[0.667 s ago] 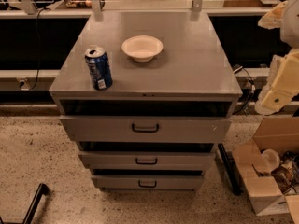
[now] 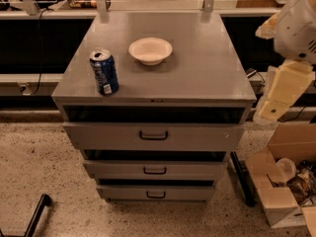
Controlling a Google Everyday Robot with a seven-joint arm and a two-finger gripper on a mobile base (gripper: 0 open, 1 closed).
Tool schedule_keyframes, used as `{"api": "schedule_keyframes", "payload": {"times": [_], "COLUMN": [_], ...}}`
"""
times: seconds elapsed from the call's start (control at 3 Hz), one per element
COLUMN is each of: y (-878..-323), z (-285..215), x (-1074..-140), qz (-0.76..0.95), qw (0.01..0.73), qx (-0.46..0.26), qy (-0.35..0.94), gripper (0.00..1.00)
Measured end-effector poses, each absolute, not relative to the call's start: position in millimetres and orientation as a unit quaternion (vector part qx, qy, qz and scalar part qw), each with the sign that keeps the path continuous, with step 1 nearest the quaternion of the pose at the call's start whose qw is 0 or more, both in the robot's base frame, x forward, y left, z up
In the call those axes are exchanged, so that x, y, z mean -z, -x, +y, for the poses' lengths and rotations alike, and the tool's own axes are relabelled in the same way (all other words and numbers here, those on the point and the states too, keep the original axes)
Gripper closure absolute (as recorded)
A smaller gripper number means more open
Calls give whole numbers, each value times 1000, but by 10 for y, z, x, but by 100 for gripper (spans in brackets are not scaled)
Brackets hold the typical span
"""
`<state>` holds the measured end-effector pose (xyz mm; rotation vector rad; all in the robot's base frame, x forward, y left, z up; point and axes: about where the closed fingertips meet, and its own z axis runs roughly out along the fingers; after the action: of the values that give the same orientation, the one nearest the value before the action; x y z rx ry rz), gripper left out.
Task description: Open top drawer
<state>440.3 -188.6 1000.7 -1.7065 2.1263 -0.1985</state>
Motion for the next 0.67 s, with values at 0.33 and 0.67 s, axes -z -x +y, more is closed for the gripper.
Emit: {"api": "schedule_keyframes", "payload": {"times": [0.33, 0.67], "y": [-4589, -4645], "z": [-1684, -1656], "x": [-9541, -8885], "qz": [765, 768], "qw": [183, 172], "qx": [82, 91], "qy": [611, 610], "gripper": [0, 0]}}
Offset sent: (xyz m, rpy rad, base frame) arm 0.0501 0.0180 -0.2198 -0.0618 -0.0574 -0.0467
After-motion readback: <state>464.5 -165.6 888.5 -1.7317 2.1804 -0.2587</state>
